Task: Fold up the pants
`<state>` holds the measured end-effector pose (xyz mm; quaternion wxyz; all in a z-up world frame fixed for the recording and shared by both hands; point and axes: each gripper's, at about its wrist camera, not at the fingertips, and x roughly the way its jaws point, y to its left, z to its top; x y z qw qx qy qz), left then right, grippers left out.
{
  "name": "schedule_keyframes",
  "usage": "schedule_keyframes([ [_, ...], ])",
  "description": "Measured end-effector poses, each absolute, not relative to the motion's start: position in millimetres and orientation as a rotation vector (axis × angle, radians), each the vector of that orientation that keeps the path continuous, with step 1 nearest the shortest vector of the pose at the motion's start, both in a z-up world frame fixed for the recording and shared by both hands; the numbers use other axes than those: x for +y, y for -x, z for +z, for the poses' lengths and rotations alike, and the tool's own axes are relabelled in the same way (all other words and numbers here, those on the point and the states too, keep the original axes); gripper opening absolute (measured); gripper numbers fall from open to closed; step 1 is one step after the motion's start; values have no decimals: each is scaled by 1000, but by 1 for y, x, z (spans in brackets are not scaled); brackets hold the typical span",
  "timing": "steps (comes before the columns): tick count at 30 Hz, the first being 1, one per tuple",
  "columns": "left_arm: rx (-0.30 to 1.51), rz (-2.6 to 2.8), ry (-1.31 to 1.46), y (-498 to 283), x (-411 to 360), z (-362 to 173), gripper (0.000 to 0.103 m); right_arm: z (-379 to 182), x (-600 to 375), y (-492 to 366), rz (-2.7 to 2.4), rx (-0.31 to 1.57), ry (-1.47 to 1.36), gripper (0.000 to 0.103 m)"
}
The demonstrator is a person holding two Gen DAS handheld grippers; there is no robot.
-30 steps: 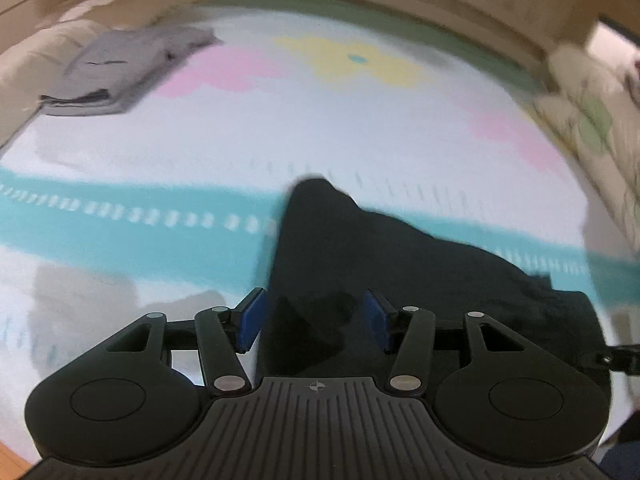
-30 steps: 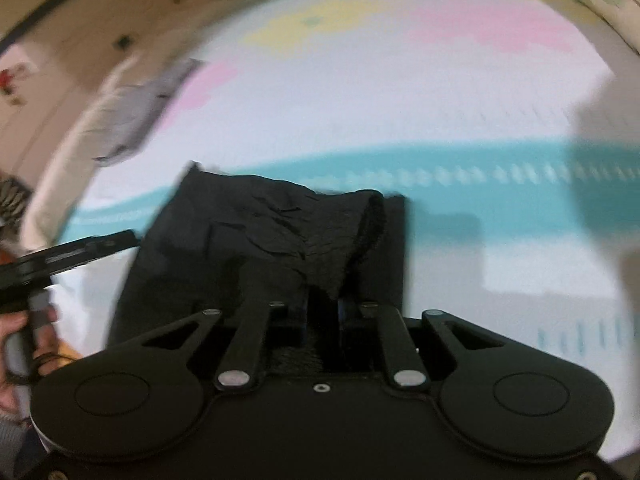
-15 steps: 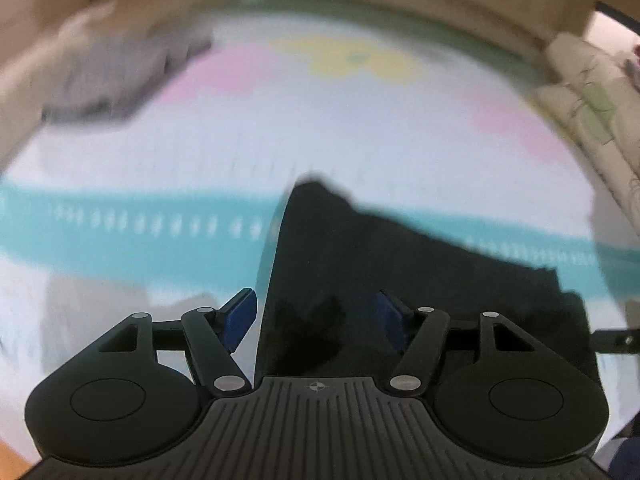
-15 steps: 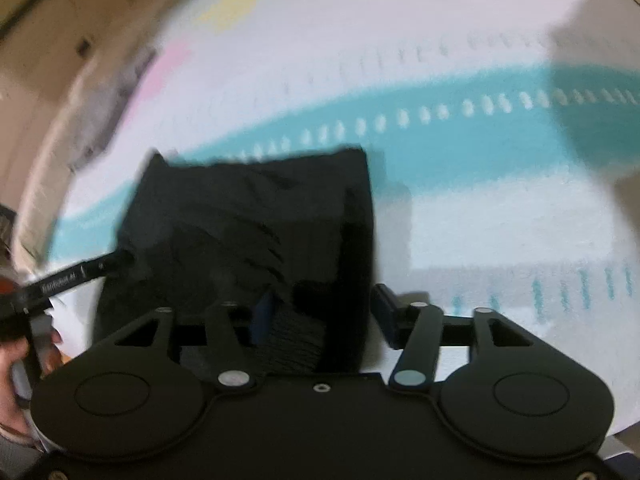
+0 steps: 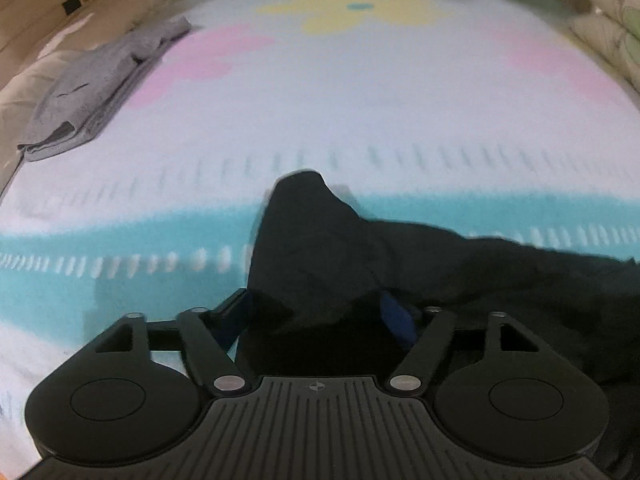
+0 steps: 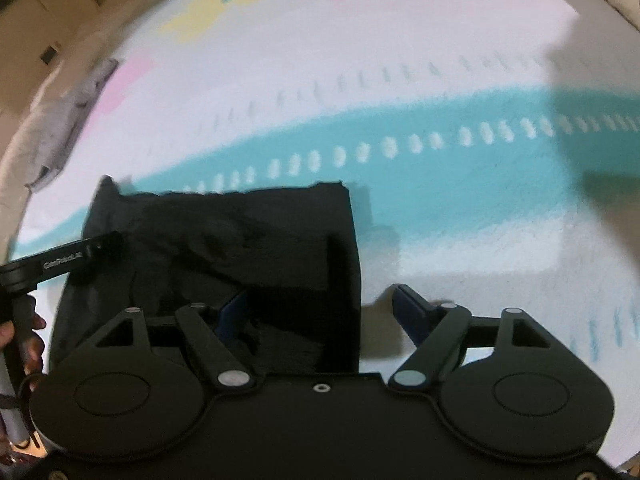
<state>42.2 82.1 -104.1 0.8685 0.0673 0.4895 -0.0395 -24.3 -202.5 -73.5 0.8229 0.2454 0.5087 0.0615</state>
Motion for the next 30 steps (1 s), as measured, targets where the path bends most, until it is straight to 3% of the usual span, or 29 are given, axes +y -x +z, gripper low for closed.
schedule_keyframes([
  [15, 1021, -229, -37, 19, 118, -81, 71, -76, -217, 47, 226, 1085, -600, 81],
  [22, 1063, -297, -4, 25, 131, -93, 72, -76, -208, 68, 312, 1084, -575, 90],
  [26, 1059, -311, 28, 19, 131, -101, 84, -76, -201, 71, 362, 1082, -570, 101],
  [30, 1047, -329, -34, 17, 116, -108, 101, -78, -199, 69, 365, 1079, -578, 103],
])
